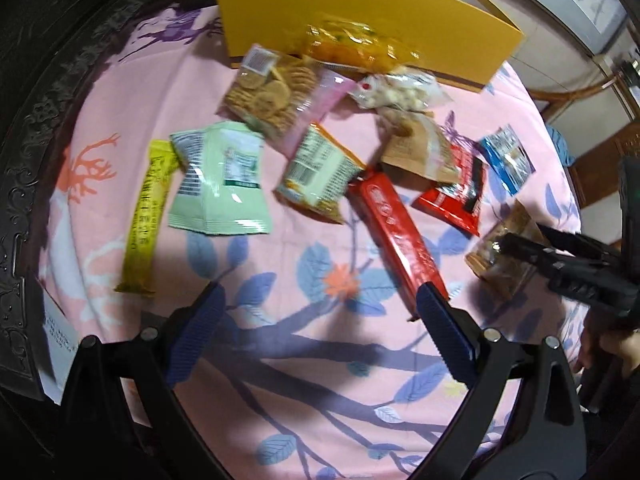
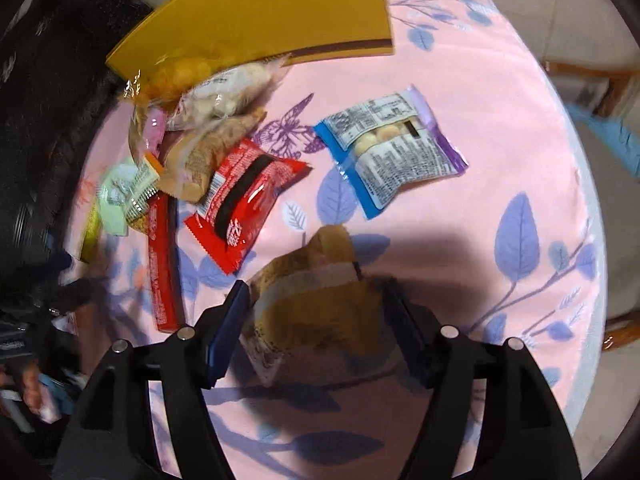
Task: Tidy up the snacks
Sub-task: 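Grasp a red wafer bar with the left gripper while the right grasps a tan biscuit pack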
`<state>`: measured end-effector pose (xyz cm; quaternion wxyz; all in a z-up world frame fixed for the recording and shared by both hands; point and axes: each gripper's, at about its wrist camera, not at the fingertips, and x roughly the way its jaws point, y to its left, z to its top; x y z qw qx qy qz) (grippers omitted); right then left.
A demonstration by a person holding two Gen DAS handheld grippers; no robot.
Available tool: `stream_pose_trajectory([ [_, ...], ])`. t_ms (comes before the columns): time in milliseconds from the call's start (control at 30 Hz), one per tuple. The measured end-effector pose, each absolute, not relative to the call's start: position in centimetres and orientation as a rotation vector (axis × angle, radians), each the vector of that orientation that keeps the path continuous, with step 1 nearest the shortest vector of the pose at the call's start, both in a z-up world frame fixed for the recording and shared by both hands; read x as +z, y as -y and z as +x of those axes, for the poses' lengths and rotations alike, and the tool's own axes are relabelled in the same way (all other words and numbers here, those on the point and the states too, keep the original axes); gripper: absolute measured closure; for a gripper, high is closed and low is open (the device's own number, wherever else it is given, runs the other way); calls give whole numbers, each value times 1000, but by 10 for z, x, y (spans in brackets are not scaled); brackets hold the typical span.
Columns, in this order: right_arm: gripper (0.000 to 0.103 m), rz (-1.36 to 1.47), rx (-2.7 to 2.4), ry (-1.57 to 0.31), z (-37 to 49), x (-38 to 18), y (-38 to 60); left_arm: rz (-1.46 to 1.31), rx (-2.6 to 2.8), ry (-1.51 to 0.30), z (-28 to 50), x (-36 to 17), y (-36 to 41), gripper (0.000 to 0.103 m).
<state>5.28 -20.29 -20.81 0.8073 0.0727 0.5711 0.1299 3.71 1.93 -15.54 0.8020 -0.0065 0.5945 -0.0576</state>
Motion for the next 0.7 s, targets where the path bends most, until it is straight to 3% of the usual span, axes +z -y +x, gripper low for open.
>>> stream_pose_trajectory([
  [100, 58, 156, 305, -1209, 47, -205, 194, -21, -125, -1278, 38, -160, -14, 5],
  [200, 68, 147, 323, -1164, 40, -191, 190, -45, -117, -1290, 44, -166, -12, 5],
  [567, 71, 29, 255, -1083, 22, -155, 197, -83, -113, -1362, 65, -194, 20, 6],
  [633, 71, -25, 236, -1078, 19, -154, 196, -90, -97, -1367, 70, -199, 24, 18],
  [667, 71, -36, 232, -1078, 17, -153, 197, -85, -96, -1376, 72, -203, 28, 40],
  [700, 71, -37, 232, -1080, 17, -153, 198, -58, -86, -1363, 73, -202, 31, 49],
])
